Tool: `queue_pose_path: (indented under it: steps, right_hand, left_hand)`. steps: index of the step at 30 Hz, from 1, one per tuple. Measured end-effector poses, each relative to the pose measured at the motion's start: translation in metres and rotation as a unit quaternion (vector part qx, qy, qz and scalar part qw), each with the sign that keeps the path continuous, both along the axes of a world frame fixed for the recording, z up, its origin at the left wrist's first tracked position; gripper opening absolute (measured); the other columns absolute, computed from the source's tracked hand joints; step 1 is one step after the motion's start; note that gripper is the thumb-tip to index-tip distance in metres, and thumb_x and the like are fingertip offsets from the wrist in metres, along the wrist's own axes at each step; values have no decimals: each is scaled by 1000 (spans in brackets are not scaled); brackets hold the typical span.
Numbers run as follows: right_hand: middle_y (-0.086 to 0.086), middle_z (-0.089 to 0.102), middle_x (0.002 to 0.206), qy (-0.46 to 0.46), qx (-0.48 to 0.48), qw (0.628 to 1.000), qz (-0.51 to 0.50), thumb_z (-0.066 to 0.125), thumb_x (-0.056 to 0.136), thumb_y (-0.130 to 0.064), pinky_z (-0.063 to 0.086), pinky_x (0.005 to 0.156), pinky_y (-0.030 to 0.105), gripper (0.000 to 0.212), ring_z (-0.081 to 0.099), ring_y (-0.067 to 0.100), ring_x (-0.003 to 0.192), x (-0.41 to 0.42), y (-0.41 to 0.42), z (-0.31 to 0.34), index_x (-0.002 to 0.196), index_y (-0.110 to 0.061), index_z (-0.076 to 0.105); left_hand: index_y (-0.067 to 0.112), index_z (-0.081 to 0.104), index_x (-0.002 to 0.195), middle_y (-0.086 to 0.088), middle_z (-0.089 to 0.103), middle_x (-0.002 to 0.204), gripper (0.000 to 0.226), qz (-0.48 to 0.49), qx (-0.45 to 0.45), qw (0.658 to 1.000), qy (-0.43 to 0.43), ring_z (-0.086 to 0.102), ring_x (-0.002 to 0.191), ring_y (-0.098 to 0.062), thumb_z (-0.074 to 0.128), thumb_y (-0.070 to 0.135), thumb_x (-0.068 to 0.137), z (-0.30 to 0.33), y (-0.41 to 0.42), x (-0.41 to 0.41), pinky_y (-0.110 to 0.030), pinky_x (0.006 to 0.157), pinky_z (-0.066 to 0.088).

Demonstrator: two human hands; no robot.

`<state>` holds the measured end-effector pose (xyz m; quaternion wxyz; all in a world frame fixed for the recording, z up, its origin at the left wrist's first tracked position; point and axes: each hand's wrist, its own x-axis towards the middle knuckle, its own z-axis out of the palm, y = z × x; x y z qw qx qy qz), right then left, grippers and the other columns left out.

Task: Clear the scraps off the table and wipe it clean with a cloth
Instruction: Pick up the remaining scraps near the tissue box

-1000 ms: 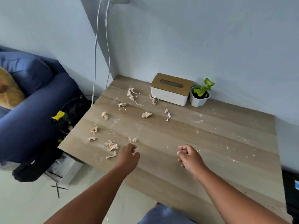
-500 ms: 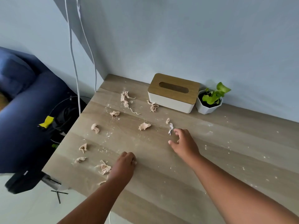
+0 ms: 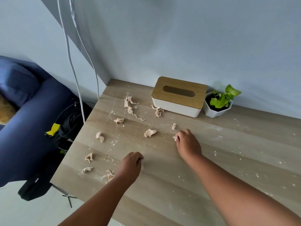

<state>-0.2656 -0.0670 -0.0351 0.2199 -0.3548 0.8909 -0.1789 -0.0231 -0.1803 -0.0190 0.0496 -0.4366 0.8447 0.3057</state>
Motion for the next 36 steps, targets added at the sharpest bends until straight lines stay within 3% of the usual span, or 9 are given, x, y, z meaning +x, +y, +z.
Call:
queue_pose_path:
  steps: [3, 6, 10, 15, 18, 24, 26, 31, 36]
  right_hand:
    - [5, 54, 109, 18, -3, 999, 28, 54, 102, -25, 47, 76, 35, 12, 57, 28, 100, 7, 7, 0, 103, -17, 63]
    - [8, 56, 106, 3, -28, 999, 19, 53, 100, -18, 45, 74, 36, 9, 58, 30, 94, 11, 12, 3, 102, -11, 58]
    - [7, 59, 96, -36, -47, 998, -19, 51, 101, -17, 37, 65, 33, 7, 59, 29, 83, 9, 12, 9, 105, -10, 50]
    - [2, 60, 105, -66, -43, 995, -56, 46, 102, -13, 47, 74, 35, 14, 59, 24, 89, 5, 14, 16, 114, -13, 53]
    - [1, 62, 104, -92, -51, 988, -111, 44, 101, -9, 46, 79, 31, 16, 59, 20, 92, 5, 12, 19, 103, -13, 60]
    - [12, 63, 92, -106, -86, 970, -201, 47, 98, -7, 47, 75, 39, 16, 59, 30, 86, 9, 4, 21, 87, -3, 58]
    - [10, 60, 91, -102, -80, 969, -211, 50, 98, -15, 46, 74, 39, 17, 57, 30, 84, 11, -2, 20, 82, -9, 52]
    - [7, 58, 107, -33, -27, 981, -188, 56, 98, -36, 47, 76, 38, 22, 59, 30, 95, 16, -21, 12, 102, -15, 54]
    - [12, 57, 117, 49, 16, 990, -129, 56, 98, -42, 51, 76, 40, 41, 58, 33, 104, 17, -42, 4, 123, -10, 48]
  left_hand:
    - [22, 67, 102, 7, 58, 97, 19, 32, -6, 999, 22, 56, 77, -5, 57, 10, 92, 5, -11, -15, -17, 67, 40]
    - [22, 67, 100, 5, 60, 96, 21, 45, 4, 998, 48, 64, 75, -15, 58, 6, 90, 9, -24, -30, -30, 70, 51]
    - [19, 72, 105, 8, 67, 100, 34, 29, 10, 997, 66, 61, 88, -10, 54, -3, 85, 8, -43, -49, -11, 74, 43]
    - [17, 66, 99, 2, 64, 92, 25, 7, 13, 996, 90, 59, 90, -19, 48, 1, 91, 6, -63, -72, -30, 74, 41]
    - [26, 55, 93, 3, 59, 77, 23, 13, 30, 993, 111, 56, 73, -19, 40, 9, 89, 7, -74, -79, -33, 60, 40]
    - [24, 53, 88, 8, 60, 72, 12, -76, -1, 993, 87, 58, 69, -19, 45, 16, 92, 1, -90, -93, -34, 59, 43]
    - [24, 49, 93, 5, 62, 77, 6, -128, -23, 990, 62, 61, 74, -26, 48, 29, 96, -4, -93, -95, -35, 61, 43]
    - [18, 46, 118, -8, 67, 110, 49, -251, -65, 966, -23, 67, 99, -33, 54, 60, 94, -14, -92, -98, -40, 79, 55]
    - [13, 42, 132, -9, 64, 119, 44, -331, -156, 927, -86, 67, 105, -32, 33, 48, 106, -24, -94, -101, -40, 79, 53]
